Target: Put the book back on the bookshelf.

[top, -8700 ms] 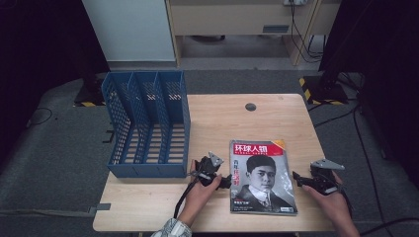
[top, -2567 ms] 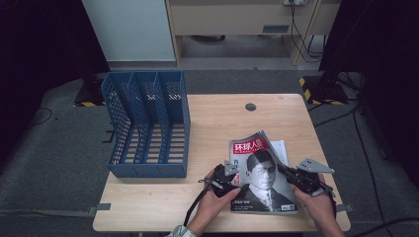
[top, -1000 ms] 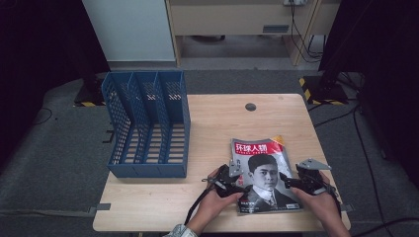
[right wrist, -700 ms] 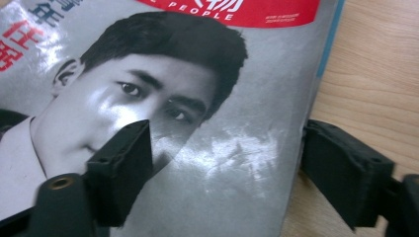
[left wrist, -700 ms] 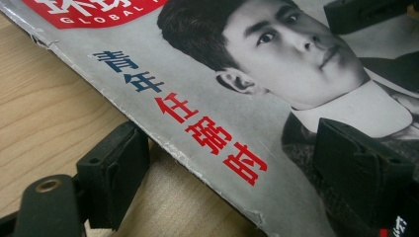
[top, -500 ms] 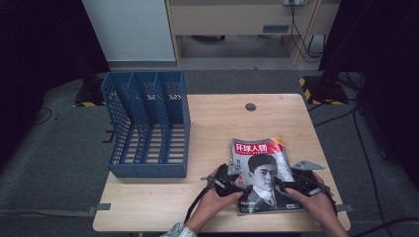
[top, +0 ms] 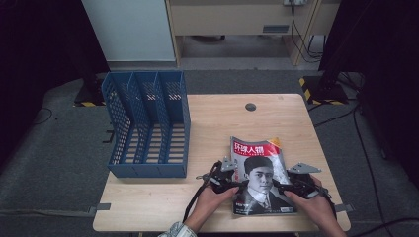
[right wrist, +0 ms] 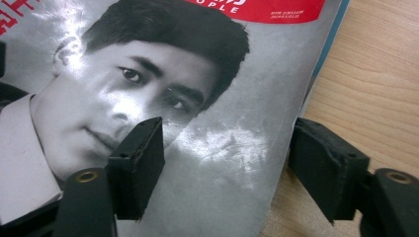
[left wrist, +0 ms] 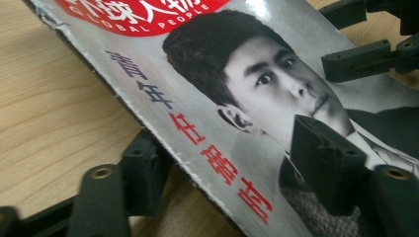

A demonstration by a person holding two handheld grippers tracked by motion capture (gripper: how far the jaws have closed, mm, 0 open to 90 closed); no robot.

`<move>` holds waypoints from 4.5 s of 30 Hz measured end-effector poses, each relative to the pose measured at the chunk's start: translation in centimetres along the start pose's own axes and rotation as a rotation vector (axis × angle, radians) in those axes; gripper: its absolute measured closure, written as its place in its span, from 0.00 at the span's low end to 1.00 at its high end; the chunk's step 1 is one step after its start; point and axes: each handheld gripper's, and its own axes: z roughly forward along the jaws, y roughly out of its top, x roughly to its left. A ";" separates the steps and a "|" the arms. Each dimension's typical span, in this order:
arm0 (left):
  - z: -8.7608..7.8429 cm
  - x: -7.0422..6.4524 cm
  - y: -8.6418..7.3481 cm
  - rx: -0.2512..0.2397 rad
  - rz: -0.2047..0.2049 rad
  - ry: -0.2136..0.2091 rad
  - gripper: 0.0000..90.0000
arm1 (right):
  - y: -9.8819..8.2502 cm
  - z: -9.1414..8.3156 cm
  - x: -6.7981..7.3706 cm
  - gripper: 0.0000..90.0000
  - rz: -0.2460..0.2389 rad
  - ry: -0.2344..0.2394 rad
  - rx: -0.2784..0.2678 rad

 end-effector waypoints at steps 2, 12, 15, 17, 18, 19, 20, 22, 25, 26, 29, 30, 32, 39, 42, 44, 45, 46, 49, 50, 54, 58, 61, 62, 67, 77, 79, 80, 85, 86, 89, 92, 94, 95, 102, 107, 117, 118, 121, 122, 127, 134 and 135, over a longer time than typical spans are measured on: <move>-0.1 0.1 0.1 0.004 0.007 -0.006 0.46 | 0.0 -0.1 0.1 0.40 0.001 0.003 0.004; -0.7 -0.2 1.3 0.045 0.038 -0.048 0.51 | -0.1 0.1 0.4 0.41 0.012 0.027 -0.004; -0.7 0.0 1.9 0.058 0.031 -0.063 0.42 | 0.0 0.1 0.3 0.40 0.011 0.028 -0.006; -0.5 0.1 2.3 0.065 0.023 -0.066 0.36 | -0.1 0.1 0.3 0.40 0.016 0.032 -0.006; -0.4 0.3 2.5 0.062 0.019 -0.066 0.33 | -0.1 0.1 0.3 0.40 0.022 0.035 -0.003; -0.4 0.4 2.7 0.058 0.010 -0.063 0.30 | -0.1 0.1 0.3 0.40 0.027 0.039 -0.002; -0.5 0.6 2.9 0.057 0.005 -0.059 0.27 | -0.1 0.1 0.2 0.40 0.027 0.040 -0.004; -0.5 0.9 3.3 0.045 -0.007 -0.055 0.25 | -0.2 0.1 0.2 0.40 0.028 0.042 -0.011; -0.5 1.2 4.0 0.054 -0.003 -0.049 0.25 | -0.2 0.1 0.2 0.40 0.031 0.041 -0.015; -0.4 1.3 4.2 0.053 -0.004 -0.048 0.25 | -0.2 0.2 0.2 0.40 0.031 0.042 -0.016; 0.0 1.6 4.7 0.065 0.007 -0.053 0.25 | -0.1 0.2 0.3 0.40 0.034 0.045 -0.018; 0.1 1.6 4.8 0.072 0.015 -0.051 0.24 | -0.1 0.3 0.2 0.40 0.030 0.048 -0.021; 0.5 2.0 5.1 0.081 0.026 -0.048 0.24 | -0.1 0.5 0.2 0.41 0.035 0.051 -0.031; 1.1 2.5 5.8 0.072 0.011 -0.052 0.27 | -0.1 0.6 0.3 0.42 0.030 0.059 -0.035; 1.3 2.5 6.1 0.073 0.014 -0.054 0.29 | -0.1 0.6 0.3 0.42 0.025 0.059 -0.037; 1.5 2.6 6.3 0.084 0.018 -0.052 0.30 | -0.1 0.6 0.2 0.42 0.025 0.058 -0.037; 1.7 2.6 6.3 0.091 0.024 -0.050 0.31 | -0.1 0.6 0.3 0.43 0.026 0.057 -0.038; 1.8 2.7 6.3 0.096 0.026 -0.049 0.31 | -0.1 0.6 0.3 0.43 0.027 0.056 -0.040; 2.0 2.8 6.6 0.093 0.025 -0.055 0.33 | -0.1 0.6 0.3 0.44 0.026 0.060 -0.042; 2.0 2.9 6.7 0.094 0.027 -0.056 0.34 | -0.1 0.6 0.3 0.44 0.020 0.061 -0.046; 2.1 3.1 7.2 0.085 0.025 -0.064 0.36 | -0.1 0.6 0.4 0.45 0.011 0.070 -0.047; 2.3 3.5 7.6 0.086 0.019 -0.068 0.38 | -0.2 0.7 0.4 0.46 0.007 0.074 -0.057; 2.4 3.6 7.7 0.087 0.015 -0.072 0.39 | -0.1 0.7 0.4 0.46 0.008 0.076 -0.060; 2.4 3.6 7.8 0.088 0.016 -0.072 0.39 | -0.1 0.7 0.4 0.47 0.009 0.077 -0.059; 2.5 3.6 8.0 0.083 0.016 -0.076 0.40 | -0.1 0.7 0.5 0.48 -0.002 0.084 -0.055; 3.0 3.5 8.5 0.098 0.036 -0.078 0.43 | -0.1 0.7 0.5 0.49 -0.013 0.085 -0.058; 3.1 3.5 8.5 0.105 0.038 -0.077 0.44 | -0.1 0.7 0.6 0.49 -0.015 0.085 -0.058; 3.2 3.5 8.6 0.109 0.039 -0.075 0.44 | -0.1 0.7 0.6 0.49 -0.015 0.084 -0.058; 3.4 3.7 8.6 0.127 0.052 -0.056 0.47 | -0.2 0.6 0.6 0.50 -0.020 0.084 -0.060; 3.4 3.7 8.6 0.128 0.053 -0.047 0.51 | -0.2 0.6 0.6 0.50 -0.020 0.085 -0.060; 3.4 3.8 8.7 0.126 0.044 -0.047 0.57 | -0.2 0.6 0.6 0.50 -0.021 0.084 -0.060; 3.4 3.7 8.7 0.124 0.046 -0.047 0.64 | -0.2 0.7 0.6 0.50 -0.020 0.083 -0.061; 3.2 3.6 8.8 0.127 0.048 -0.041 0.68 | -0.2 0.7 0.6 0.50 -0.021 0.083 -0.061; 3.2 3.6 8.8 0.129 0.039 -0.039 0.71 | -0.2 0.6 0.6 0.50 -0.021 0.084 -0.060; 2.9 3.5 8.9 0.120 0.017 -0.027 0.80 | -0.2 0.7 0.7 0.49 -0.015 0.079 -0.060; 2.7 3.4 9.1 0.121 0.000 -0.029 0.85 | -0.1 0.7 0.7 0.49 -0.017 0.078 -0.061; 2.2 2.8 9.3 0.094 0.004 -0.021 0.90 | -0.1 0.7 0.7 0.48 -0.017 0.077 -0.059; 2.1 2.8 9.4 0.091 0.005 -0.022 0.90 | -0.1 0.7 0.7 0.48 -0.016 0.075 -0.059; 2.1 2.9 9.4 0.086 0.005 -0.022 0.90 | -0.1 0.7 0.7 0.47 -0.010 0.076 -0.058; 2.1 2.9 9.4 0.083 0.006 -0.022 0.90 | -0.1 0.8 0.7 0.47 -0.015 0.074 -0.062; 2.0 2.8 9.5 0.070 0.001 -0.022 0.91 | 0.1 0.8 0.6 0.42 0.003 0.079 -0.055; 1.6 2.5 9.7 0.061 0.009 -0.031 0.92 | 0.2 0.2 -0.2 0.39 0.041 0.066 -0.071; 1.5 2.5 9.8 0.060 0.012 -0.033 0.92 | 0.2 0.1 -0.5 0.38 0.054 0.055 -0.076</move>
